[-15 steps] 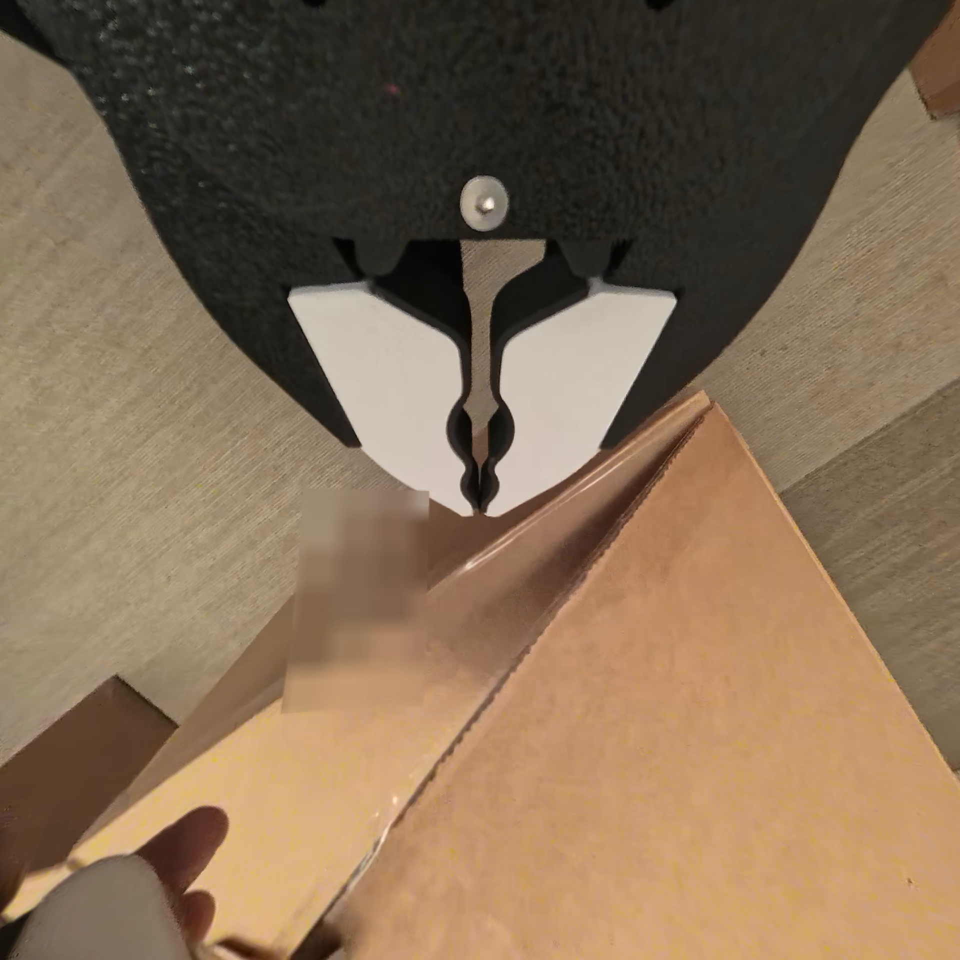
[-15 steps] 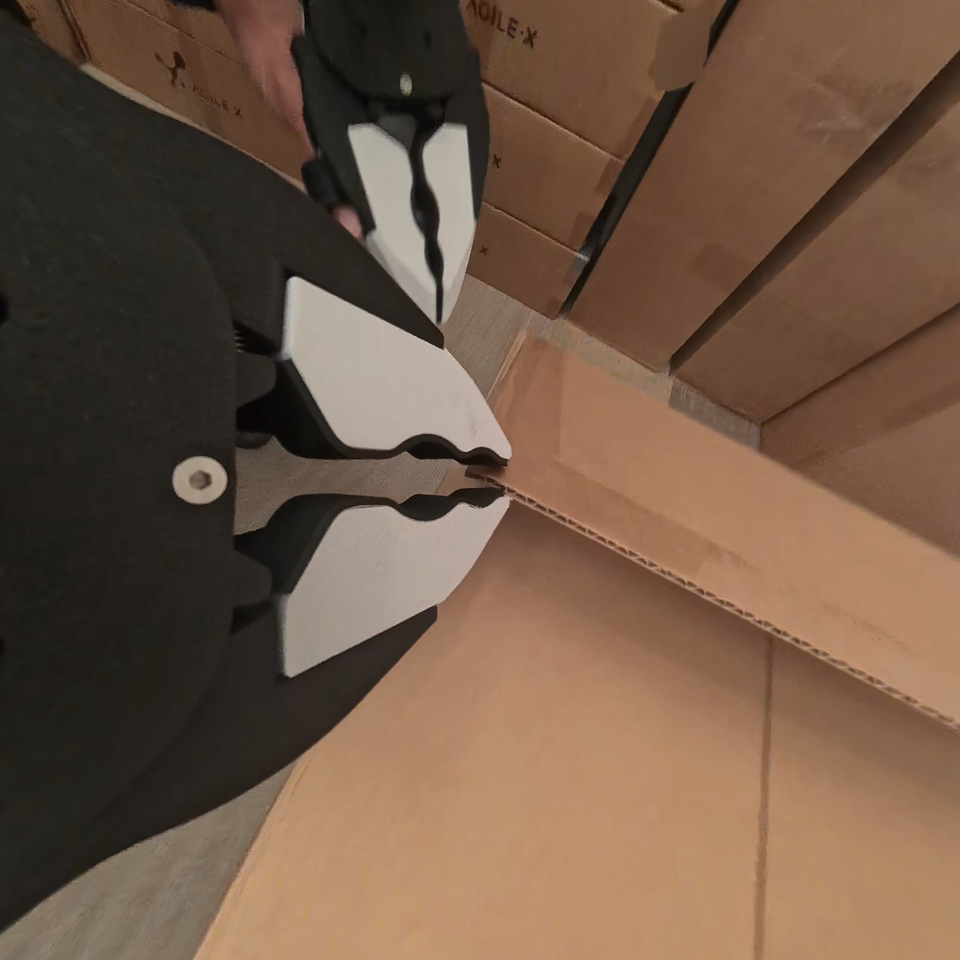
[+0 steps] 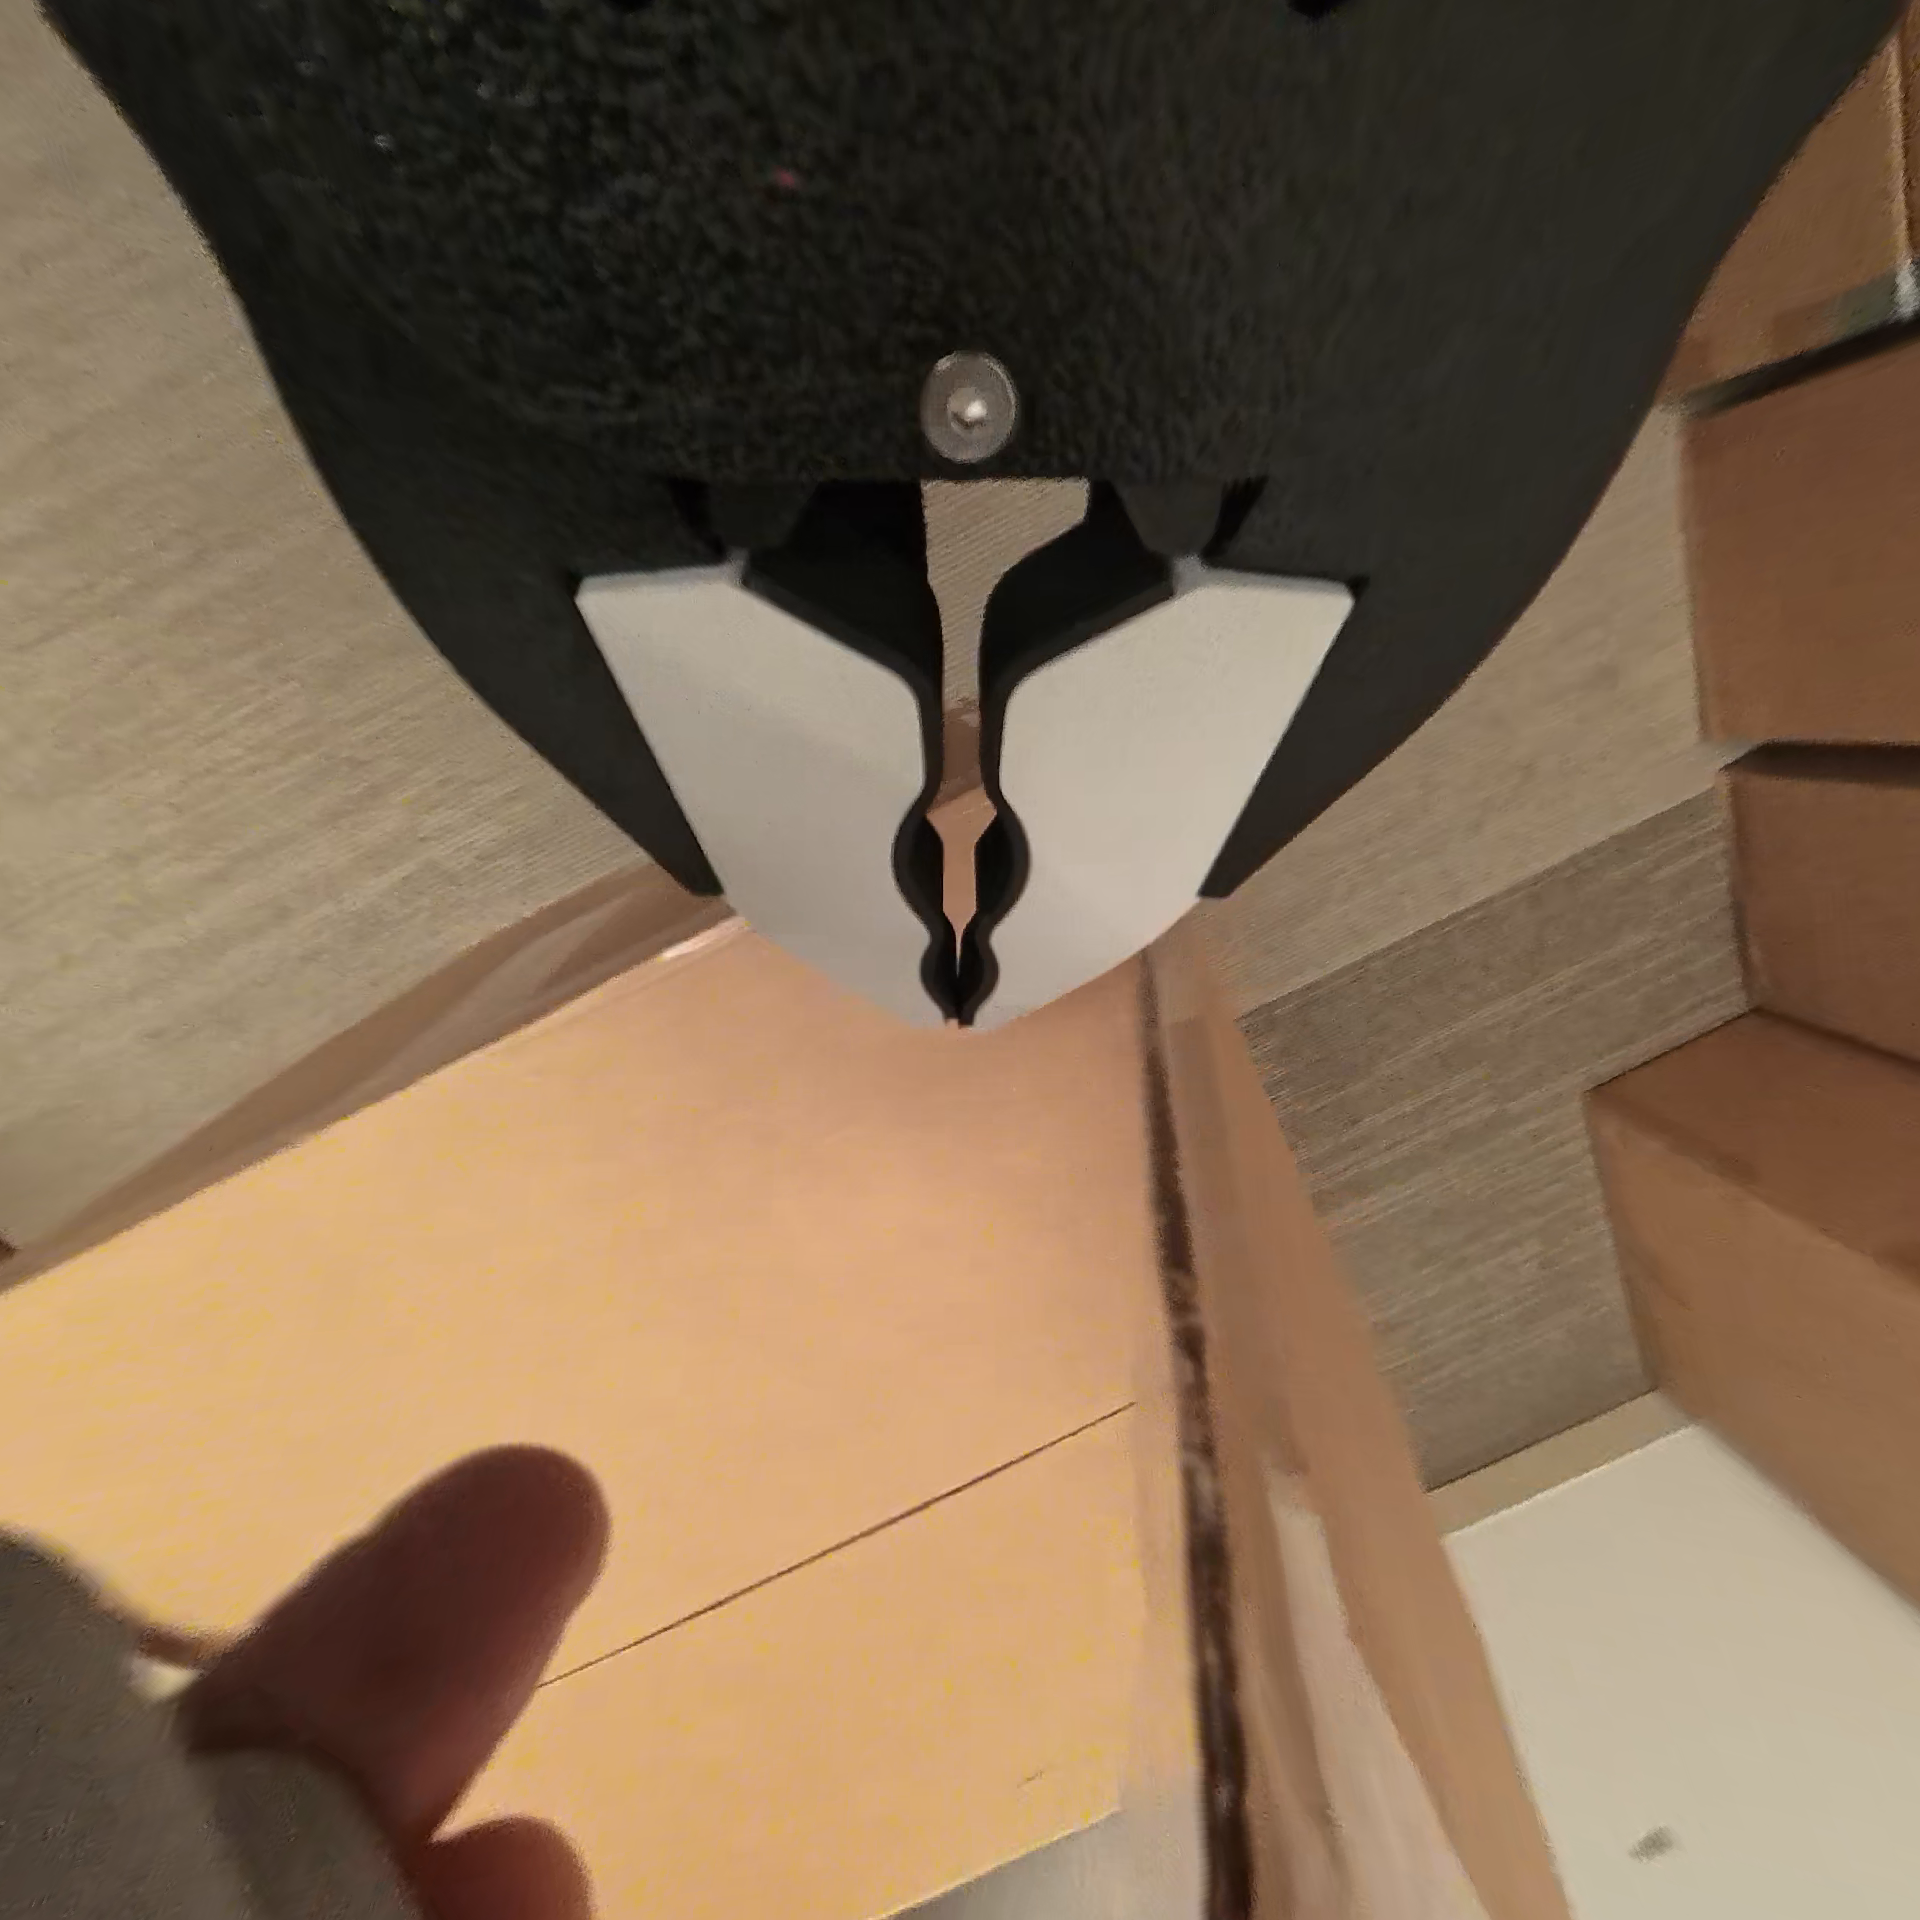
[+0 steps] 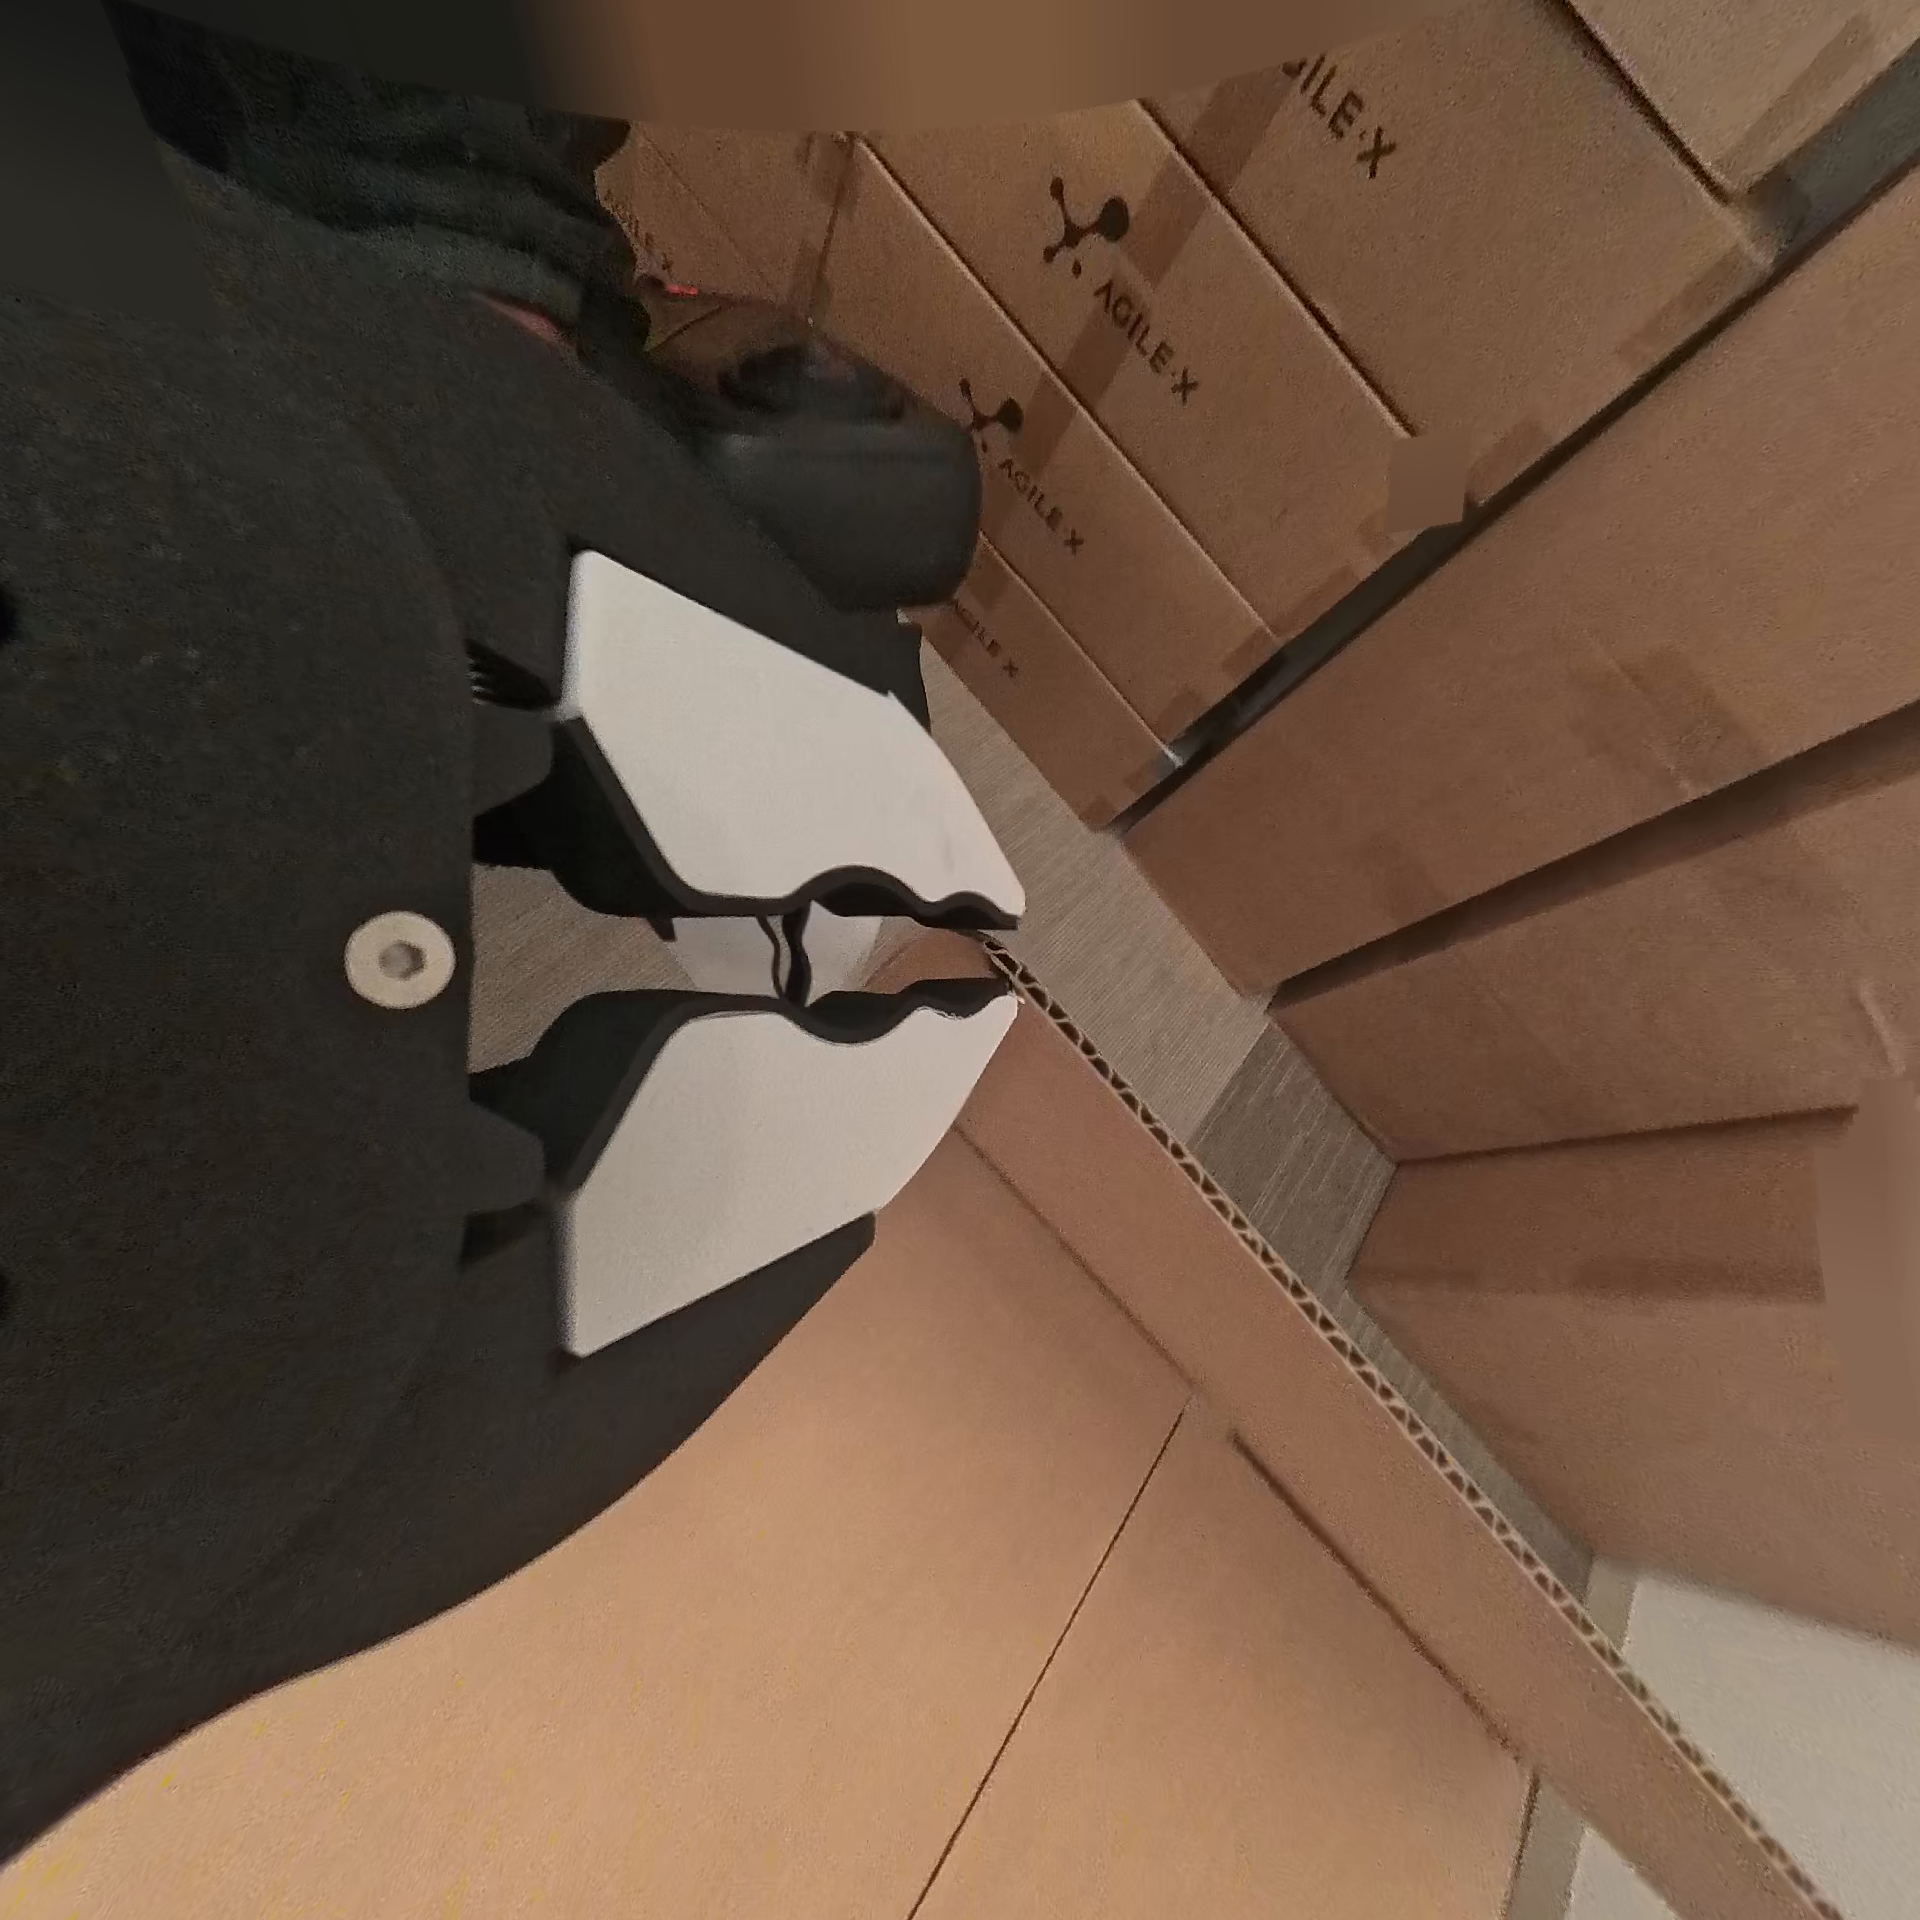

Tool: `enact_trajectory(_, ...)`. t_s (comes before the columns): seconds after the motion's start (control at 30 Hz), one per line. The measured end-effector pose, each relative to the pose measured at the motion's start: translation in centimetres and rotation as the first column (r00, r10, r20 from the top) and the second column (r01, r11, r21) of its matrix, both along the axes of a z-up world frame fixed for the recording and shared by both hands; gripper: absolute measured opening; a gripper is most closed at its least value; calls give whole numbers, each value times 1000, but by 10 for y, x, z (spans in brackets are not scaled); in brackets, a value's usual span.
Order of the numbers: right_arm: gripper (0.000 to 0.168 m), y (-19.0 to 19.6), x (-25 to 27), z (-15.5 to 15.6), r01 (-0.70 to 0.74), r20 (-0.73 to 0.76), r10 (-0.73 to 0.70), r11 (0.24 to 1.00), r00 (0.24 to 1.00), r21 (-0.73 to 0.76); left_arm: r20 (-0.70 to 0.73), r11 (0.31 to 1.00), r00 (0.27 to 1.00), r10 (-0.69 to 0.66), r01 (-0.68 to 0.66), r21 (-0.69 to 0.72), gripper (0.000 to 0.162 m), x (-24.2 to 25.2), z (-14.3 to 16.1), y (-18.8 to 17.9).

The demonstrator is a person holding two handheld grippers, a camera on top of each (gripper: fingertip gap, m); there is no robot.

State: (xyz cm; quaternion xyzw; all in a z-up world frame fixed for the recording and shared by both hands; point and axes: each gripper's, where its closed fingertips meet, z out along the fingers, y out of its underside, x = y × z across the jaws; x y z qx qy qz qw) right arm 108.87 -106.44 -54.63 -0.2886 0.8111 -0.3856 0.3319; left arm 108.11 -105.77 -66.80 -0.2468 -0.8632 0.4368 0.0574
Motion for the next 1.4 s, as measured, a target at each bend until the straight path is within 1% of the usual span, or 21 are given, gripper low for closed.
enact_trajectory(0.1,10,-1,28,8,-30,36,30,1000,999,3,-22,998,998,55,-54,18,0,26,5,-4)
enact_trajectory(0.13,11,-1,38,10,-39,39,39,999,998,-5,0,998,998,69,-69,8,0,34,7,-4)
enact_trajectory(0.2,12,-3,54,14,-56,27,58,997,998,-48,1,995,995,96,-96,1,0,50,8,-3)
enact_trajectory(0.27,21,-8,62,19,-34,42,38,996,998,-86,11,993,993,117,-117,-4,0,64,8,-3)
enact_trajectory(0.37,9,-22,58,13,64,85,-57,995,995,-77,-1,981,981,195,-195,4,0,99,3,-6)
enact_trajectory(0.4,3,-25,56,4,84,96,-79,995,992,-52,-22,974,974,227,-226,29,0,112,-1,-7)
enact_trajectory(0.47,3,-29,56,-23,107,81,-107,994,991,9,-72,959,958,276,-270,86,0,136,-12,-9)
enact_trajectory(0.53,1,-30,59,-59,113,1,-113,993,994,34,-71,952,954,293,-283,121,0,154,-25,-11)
enact_trajectory(0.6,0,-29,65,-96,98,-112,-94,995,989,34,-48,950,957,287,-278,139,0,166,-40,-14)
enact_trajectory(0.67,0,-28,72,-126,98,-186,-92,995,978,21,-43,948,958,284,-274,162,0,173,-53,-17)
enact_trajectory(0.73,0,-31,75,-147,139,-205,-135,990,969,6,-48,947,960,277,-265,185,0,178,-63,-22)
enact_trajectory(0.83,0,-28,89,-173,189,-163,-174,979,971,77,-29,947,966,256,-244,208,0,183,-79,-27)
enact_trajectory(0.97,0,-25,96,-211,255,-246,-228,963,942,86,-24,947,976,214,-202,249,0,190,-100,-27)
enact_trajectory(1.17,0,-27,92,-236,399,-235,-372,914,898,78,-1,953,994,113,-108,284,0,189,-135,-28)
enact_trajectory(1.27,0,-30,88,-236,446,-213,-426,893,879,55,17,948,998,64,-66,311,0,182,-158,-29)
enact_trajectory(1.4,0,-31,82,-236,477,-209,-460,878,863,37,-1,946,1000,23,-22,324,0,167,-186,-28)
